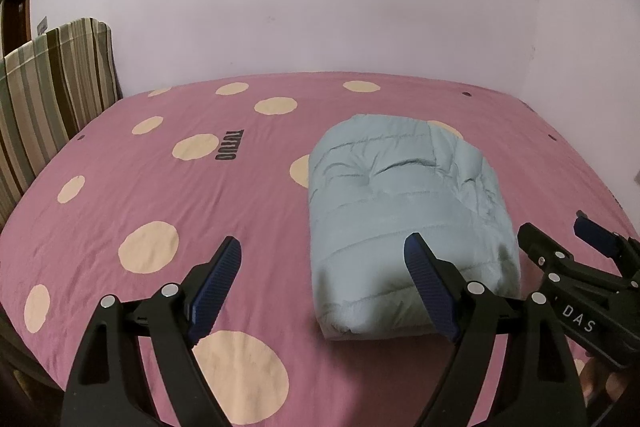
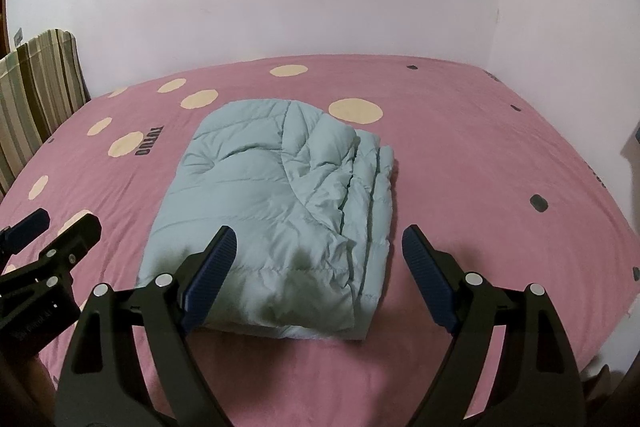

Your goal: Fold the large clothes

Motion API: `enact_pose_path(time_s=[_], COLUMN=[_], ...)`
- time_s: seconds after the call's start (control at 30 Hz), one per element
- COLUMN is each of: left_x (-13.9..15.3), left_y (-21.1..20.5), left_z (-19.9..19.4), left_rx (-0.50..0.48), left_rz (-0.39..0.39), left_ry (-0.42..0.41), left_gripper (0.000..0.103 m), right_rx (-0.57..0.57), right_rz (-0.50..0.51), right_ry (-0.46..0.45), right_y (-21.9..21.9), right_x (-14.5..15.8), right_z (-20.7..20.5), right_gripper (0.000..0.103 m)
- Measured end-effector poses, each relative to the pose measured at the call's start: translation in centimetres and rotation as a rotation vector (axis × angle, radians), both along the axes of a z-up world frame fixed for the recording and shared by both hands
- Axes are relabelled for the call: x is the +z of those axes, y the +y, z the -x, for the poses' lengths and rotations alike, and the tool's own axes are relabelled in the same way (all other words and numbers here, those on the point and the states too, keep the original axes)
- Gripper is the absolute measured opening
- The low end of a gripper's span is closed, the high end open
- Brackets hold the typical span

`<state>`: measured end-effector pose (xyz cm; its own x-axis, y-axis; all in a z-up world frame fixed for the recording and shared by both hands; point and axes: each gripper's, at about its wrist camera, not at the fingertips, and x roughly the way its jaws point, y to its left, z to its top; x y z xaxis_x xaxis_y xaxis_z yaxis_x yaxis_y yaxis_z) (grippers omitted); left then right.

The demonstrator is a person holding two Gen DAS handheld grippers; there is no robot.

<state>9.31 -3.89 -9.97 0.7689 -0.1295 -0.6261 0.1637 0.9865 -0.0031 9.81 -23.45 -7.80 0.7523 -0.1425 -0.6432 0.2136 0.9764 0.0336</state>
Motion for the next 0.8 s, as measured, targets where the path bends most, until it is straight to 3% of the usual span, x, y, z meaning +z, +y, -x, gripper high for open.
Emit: enact_pose_path(time_s=[0.8], left_x=[-0.08], left_y=[0.27], left_z=[0.27], left_rx=[0.006], left_rz=[0.003], left_ry=[0.005], left_gripper=[0.083], right_rx=[0.003], right_rz=[0.005], right_ry=[-0.006], right_y=[0.38], right_x=[0.13], right_z=[0.25], right_gripper=[0.085])
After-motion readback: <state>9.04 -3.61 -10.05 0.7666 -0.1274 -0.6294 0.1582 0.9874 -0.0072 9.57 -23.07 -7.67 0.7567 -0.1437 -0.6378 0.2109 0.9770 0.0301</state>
